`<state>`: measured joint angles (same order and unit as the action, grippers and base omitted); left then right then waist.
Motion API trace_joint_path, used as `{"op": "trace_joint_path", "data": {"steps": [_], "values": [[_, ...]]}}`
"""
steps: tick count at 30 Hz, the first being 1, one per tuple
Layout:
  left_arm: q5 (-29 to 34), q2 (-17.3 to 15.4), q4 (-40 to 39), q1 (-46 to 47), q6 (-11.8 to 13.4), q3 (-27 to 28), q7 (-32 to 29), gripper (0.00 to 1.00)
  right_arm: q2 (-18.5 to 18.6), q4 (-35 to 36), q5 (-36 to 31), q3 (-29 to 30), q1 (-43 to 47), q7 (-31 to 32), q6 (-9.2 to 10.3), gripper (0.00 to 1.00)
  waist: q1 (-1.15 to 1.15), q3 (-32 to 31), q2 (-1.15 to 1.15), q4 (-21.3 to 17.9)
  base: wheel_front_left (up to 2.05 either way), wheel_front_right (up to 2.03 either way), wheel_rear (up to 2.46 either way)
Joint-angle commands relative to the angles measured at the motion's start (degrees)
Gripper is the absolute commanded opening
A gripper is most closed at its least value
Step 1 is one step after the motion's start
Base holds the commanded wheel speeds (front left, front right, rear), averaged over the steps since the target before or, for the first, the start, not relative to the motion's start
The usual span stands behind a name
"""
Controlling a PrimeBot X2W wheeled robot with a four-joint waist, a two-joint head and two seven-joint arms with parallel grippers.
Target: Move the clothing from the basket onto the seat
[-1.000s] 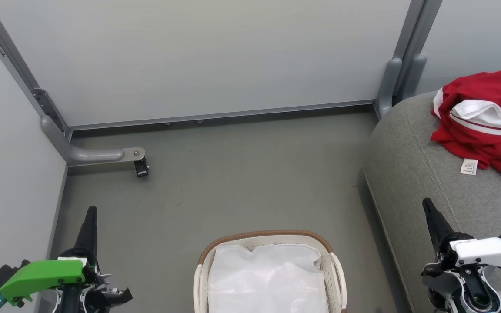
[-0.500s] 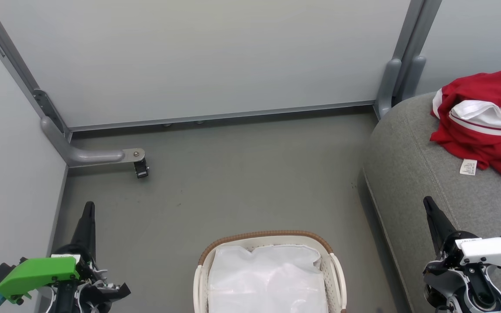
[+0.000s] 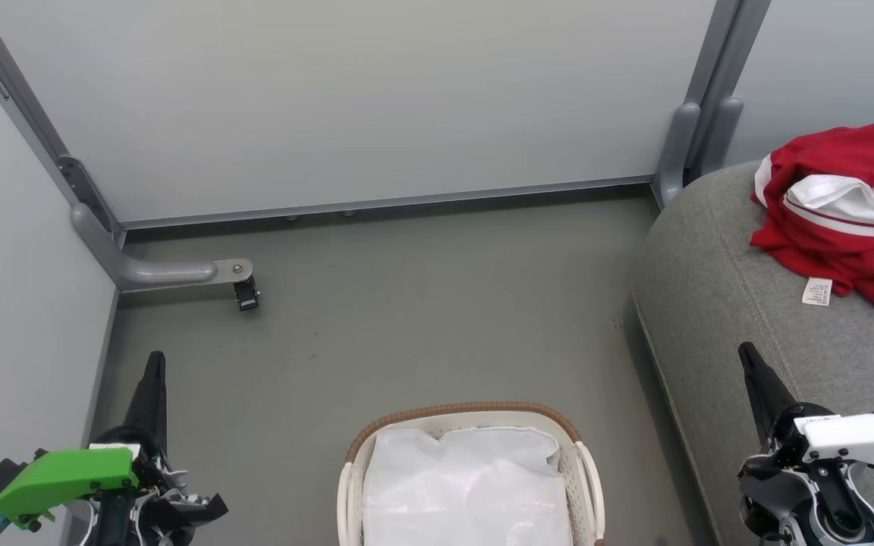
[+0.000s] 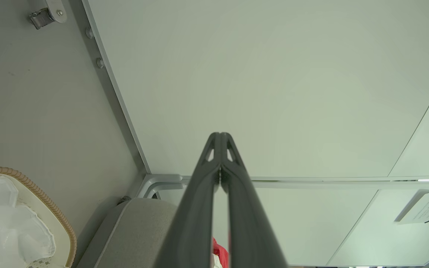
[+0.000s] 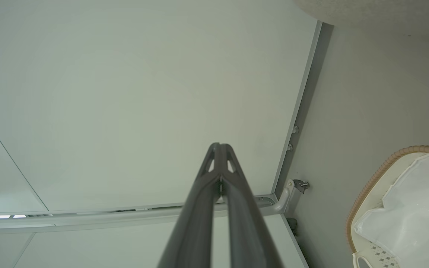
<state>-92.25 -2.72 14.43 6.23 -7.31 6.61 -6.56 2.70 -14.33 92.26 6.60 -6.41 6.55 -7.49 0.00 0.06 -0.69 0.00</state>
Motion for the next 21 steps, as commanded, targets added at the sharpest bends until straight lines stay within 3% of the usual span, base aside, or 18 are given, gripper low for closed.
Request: {"op": "trace_joint_path", "data": {"steps": [1, 21], "values": [[-0.20, -0.29, -0.23, 0.66, -0.35, 0.13, -0.23, 0.00, 0.34, 0.13, 0.19, 0.11, -0.21, 0.25, 0.01, 0.00, 0.00, 0.00, 0.69, 0.00, 0.00, 0.00, 0.00], [-0.20, -0.28, -0.23, 0.66, -0.35, 0.12, -0.22, 0.00, 0.34, 0.13, 0.19, 0.10, -0.20, 0.23, 0.01, 0.00, 0.00, 0.00, 0.69, 0.00, 0.00, 0.00, 0.00]]}}
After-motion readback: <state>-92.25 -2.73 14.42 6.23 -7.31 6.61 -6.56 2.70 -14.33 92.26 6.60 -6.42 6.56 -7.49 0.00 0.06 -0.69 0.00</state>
